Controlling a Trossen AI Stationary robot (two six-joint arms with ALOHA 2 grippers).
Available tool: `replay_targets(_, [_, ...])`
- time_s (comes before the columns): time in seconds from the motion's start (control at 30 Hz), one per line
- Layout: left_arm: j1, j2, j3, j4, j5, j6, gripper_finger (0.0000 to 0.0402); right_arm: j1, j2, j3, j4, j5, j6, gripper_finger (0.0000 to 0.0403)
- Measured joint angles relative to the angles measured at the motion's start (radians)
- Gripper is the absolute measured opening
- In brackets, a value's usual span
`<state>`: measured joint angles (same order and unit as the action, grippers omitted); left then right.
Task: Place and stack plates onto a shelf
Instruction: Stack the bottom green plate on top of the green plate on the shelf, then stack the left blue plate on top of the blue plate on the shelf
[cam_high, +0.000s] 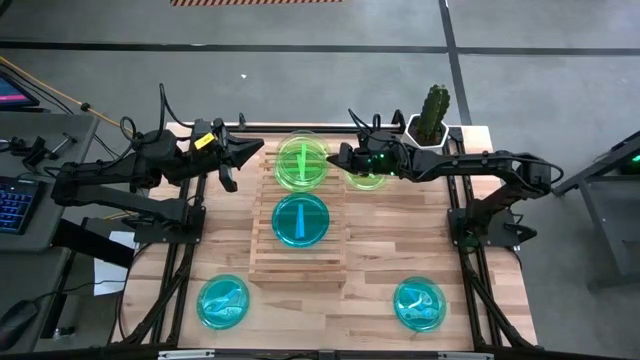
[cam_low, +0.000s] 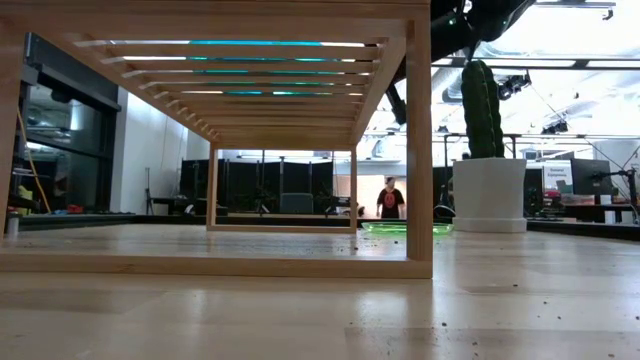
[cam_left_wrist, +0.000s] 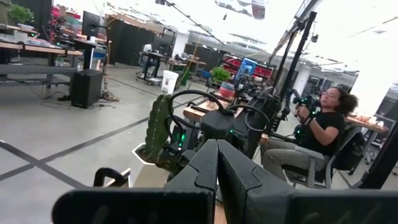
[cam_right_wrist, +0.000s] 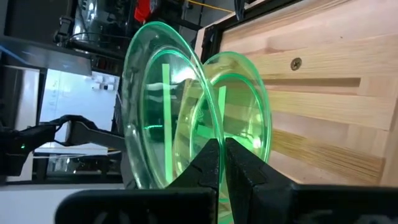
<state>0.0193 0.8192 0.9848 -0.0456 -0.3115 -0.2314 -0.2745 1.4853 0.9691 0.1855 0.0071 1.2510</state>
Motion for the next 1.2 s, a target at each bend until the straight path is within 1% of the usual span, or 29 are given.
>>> replay_targets(0.33, [0.0,0.0,0.0,0.0,-0.015,0.0,0.0,0.0,0.0,0.0,0.0,0.0,-0.021,0.0005])
replay_targets(0.43, [0.0,0.0,0.0,0.0,-0.015,0.0,0.0,0.0,0.0,0.0,0.0,0.0,-0.025,0.0026])
replay_targets(0.7, [0.0,0.0,0.0,0.0,-0.015,0.0,0.0,0.021,0.0,0.0,0.0,0.003,-0.029,0.012])
replay_targets(0.83, [0.0,0.0,0.0,0.0,-0.017,0.0,0.0,0.037,0.0,0.0,0.0,-0.002,-0.029,0.0152])
replay_targets(0.93, [0.0,0.0,0.0,0.0,-0.021,0.0,0.0,0.035,0.0,0.0,0.0,-0.005,-0.04,0.0166])
replay_targets(1.03, [0.0,0.0,0.0,0.0,-0.024,0.0,0.0,0.019,-0.024,-0.001,-0.007,-0.01,-0.091,0.0169])
replay_targets(1.1, [0.0,0.0,0.0,-0.001,-0.025,0.0,0.0,0.003,-0.065,-0.001,-0.018,-0.022,-0.147,0.0169])
replay_targets(1.2, [0.0,0.0,0.0,-0.001,-0.025,0.0,0.0,-0.022,-0.166,-0.001,-0.08,-0.042,-0.265,0.017])
